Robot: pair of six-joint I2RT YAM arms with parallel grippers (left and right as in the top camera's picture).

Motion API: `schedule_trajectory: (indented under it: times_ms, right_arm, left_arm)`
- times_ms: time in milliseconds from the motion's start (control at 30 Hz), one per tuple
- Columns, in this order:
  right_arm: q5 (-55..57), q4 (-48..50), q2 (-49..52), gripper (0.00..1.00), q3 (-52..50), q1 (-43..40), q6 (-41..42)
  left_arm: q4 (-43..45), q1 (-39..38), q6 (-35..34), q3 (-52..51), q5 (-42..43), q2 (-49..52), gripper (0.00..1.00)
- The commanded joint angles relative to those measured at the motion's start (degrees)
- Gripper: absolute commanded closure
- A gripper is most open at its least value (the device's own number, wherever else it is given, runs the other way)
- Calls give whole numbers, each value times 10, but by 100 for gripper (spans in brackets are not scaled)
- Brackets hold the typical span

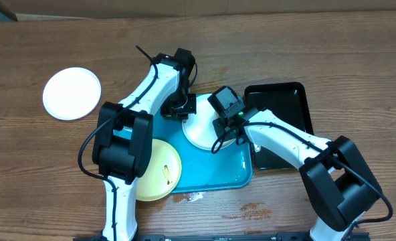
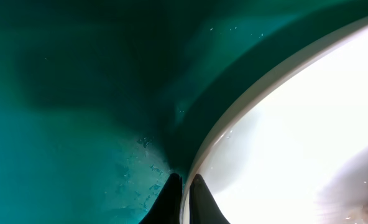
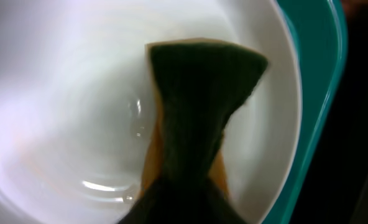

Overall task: Clean dirty plates on tray and stack at the side
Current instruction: 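Carry the sponge with the right gripper onto the tilted white plate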

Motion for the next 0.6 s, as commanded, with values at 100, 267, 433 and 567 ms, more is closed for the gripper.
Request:
schedule_trajectory:
  times_ms: [100, 267, 433, 567]
  right_arm:
    - [54, 3, -6, 96, -3, -4, 1]
    - [94, 35, -6, 96, -3, -4, -11]
    - [91, 55, -6, 96, -3, -4, -17]
    - [88, 59, -6, 96, -3, -5, -39]
  left_arm:
    - [4, 0, -10, -5, -26, 12, 96]
    - [5, 0, -10, -5, -26, 12, 96]
    - [5, 0, -10, -5, -26, 12, 96]
    - [5, 0, -10, -5, -26, 12, 96]
